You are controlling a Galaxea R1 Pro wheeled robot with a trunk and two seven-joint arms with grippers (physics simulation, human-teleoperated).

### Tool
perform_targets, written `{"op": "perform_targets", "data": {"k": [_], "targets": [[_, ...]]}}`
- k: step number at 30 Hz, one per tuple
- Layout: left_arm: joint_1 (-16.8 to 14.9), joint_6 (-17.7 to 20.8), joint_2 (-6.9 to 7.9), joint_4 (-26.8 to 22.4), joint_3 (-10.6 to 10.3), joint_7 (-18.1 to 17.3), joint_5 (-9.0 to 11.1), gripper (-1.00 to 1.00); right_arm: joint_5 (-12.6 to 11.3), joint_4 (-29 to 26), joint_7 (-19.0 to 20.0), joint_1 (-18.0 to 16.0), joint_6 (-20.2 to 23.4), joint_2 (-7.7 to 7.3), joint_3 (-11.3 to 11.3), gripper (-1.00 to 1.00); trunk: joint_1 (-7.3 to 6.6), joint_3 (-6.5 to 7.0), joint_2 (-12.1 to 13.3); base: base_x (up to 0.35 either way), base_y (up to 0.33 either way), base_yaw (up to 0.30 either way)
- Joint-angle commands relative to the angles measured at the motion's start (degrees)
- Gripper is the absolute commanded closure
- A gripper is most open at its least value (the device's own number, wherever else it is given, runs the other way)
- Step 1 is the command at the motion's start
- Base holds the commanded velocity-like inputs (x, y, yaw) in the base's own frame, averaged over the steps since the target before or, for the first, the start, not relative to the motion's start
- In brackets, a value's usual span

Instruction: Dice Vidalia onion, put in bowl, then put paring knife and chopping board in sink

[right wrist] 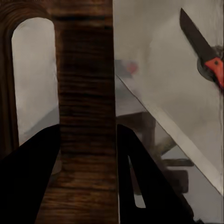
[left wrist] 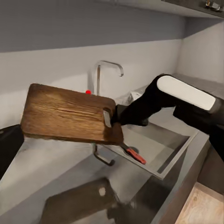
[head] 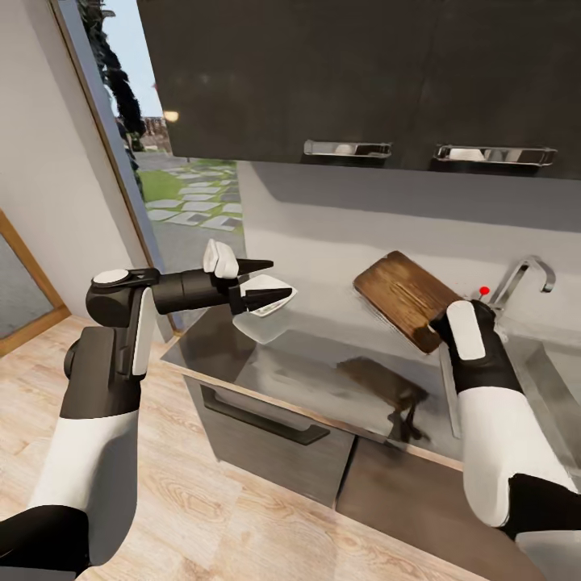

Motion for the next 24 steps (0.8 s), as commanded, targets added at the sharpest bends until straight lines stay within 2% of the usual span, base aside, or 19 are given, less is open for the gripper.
{"op": "perform_targets", "data": {"k": [1, 4, 5, 7, 8, 9, 11, 15, 24], "targets": [[-0.08, 0.57, -0.05, -0.03, 0.06, -0.38, -0.28, -1.0, -0.66, -1.56, -2.69, -0.04, -0.04, 0.5, -2.12, 1.0, 0.03, -0.13, -0.12, 0.0, 0.0, 0.002], [-0.08, 0.57, -0.05, -0.03, 0.06, -0.38, -0.28, -1.0, -0.72, -5.68, -8.93, -0.03, -0.71, 1.35, -10.55, 1.0, 0.03, -0.13, -0.12, 0.0, 0.0, 0.0], [-0.08, 0.57, -0.05, -0.03, 0.06, -0.38, -0.28, -1.0, -0.73, -6.14, -9.51, -0.03, -0.76, 1.41, -11.84, 1.0, 0.03, -0.13, -0.12, 0.0, 0.0, 0.0], [-0.08, 0.57, -0.06, -0.03, 0.06, -0.38, -0.28, -1.0, -0.72, -7.36, -10.93, -0.03, -0.8, 1.55, -16.47, 1.0, 0.03, -0.13, -0.12, 0.0, 0.0, 0.0], [-0.08, 0.57, -0.06, -0.03, 0.06, -0.38, -0.28, -1.0, -0.73, -7.78, -11.42, -0.03, -0.79, 1.71, -19.01, 1.0, 0.03, -0.13, -0.12, 0.0, 0.0, 0.0], [-0.08, 0.57, -0.06, -0.03, 0.06, -0.38, -0.28, -1.0, -0.74, -8.12, -12.11, -0.03, -0.75, 1.98, -22.69, 1.0, 0.03, -0.14, -0.12, 0.0, 0.0, -0.013], [-0.08, 0.57, -0.06, -0.03, 0.06, -0.38, -0.28, -1.0, -0.74, -8.23, -12.79, -0.03, -0.71, 2.4, -25.31, 1.0, 0.03, -0.18, -0.12, 0.0, 0.0, -0.058], [-0.08, 0.59, -0.06, -0.04, 0.06, -0.38, -0.28, -1.0, -0.69, -8.27, -13.61, -0.03, -0.69, 3.2, -27.86, 1.0, 0.03, -0.39, -0.12, 0.0, 0.0, -0.146], [-0.08, 0.89, -0.06, -0.11, 0.14, -0.38, -0.28, -1.0, -0.58, -8.23, -13.91, -0.03, -0.69, 4.49, -28.68, 1.0, 0.03, -0.77, -0.12, 0.0, 0.0, -0.13]]}}
